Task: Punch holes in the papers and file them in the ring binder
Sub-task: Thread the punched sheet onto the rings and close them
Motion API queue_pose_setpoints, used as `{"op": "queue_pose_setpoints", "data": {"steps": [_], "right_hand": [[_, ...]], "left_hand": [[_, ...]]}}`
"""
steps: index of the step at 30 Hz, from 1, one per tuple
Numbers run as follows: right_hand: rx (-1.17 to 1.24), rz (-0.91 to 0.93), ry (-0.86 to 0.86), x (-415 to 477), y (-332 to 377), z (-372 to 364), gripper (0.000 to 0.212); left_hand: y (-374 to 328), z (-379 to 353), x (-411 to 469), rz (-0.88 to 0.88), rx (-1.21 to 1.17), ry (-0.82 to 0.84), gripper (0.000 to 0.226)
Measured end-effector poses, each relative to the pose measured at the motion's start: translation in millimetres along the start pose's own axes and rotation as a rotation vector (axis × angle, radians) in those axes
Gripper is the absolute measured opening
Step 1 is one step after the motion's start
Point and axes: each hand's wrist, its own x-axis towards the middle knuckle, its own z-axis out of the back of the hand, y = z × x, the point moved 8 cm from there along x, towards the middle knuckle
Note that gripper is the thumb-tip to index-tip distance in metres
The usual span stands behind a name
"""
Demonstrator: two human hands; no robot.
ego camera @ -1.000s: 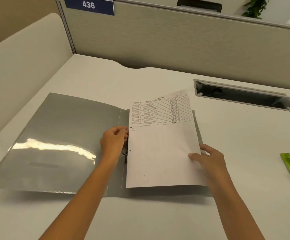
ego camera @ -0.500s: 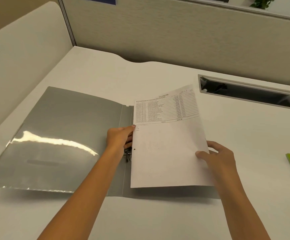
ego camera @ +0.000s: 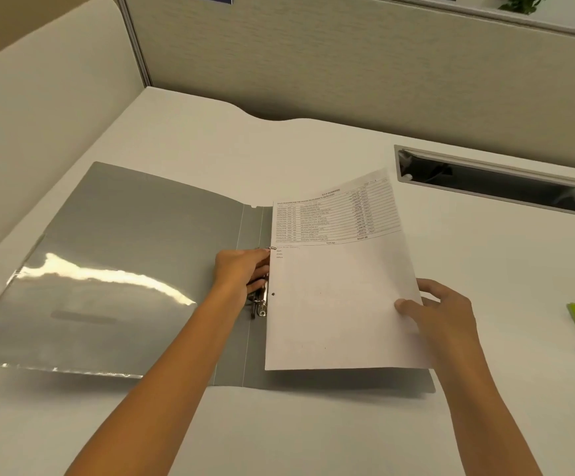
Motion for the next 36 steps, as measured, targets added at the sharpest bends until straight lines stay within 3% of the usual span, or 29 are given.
{"op": "queue_pose_setpoints", "data": {"steps": [5,10,16,18,23,36], "right_hand": [[0.001,0.019,-0.011,-3,5,4,0.036],[0.022,0.003,-0.007,-2,3,3,0.042],[0.033,0.003,-0.005,-6,2,-1,0.041],[0.038,0.006,-0.009,-8,1,-1,0.039],[0.027,0.029,-0.019,-14,3,0,0.037],[-0.047,0.115,-0.042,-27,14,-3,0.036]], "left_hand": [[-5,3,-9,-0.080,0.028,0.019,0.008],[-9,39,-32,-0.304,0.359,-0.201,0.007],[11,57,-56,-0.258,0.462,-0.170,0.013],[24,53,-55,-0.158,0.417,-0.094,0.017],[44,28,-62,0.061,-0.007,0.141,0.019],[45,24,-57,-0.001,-0.088,0.049,0.017]]}}
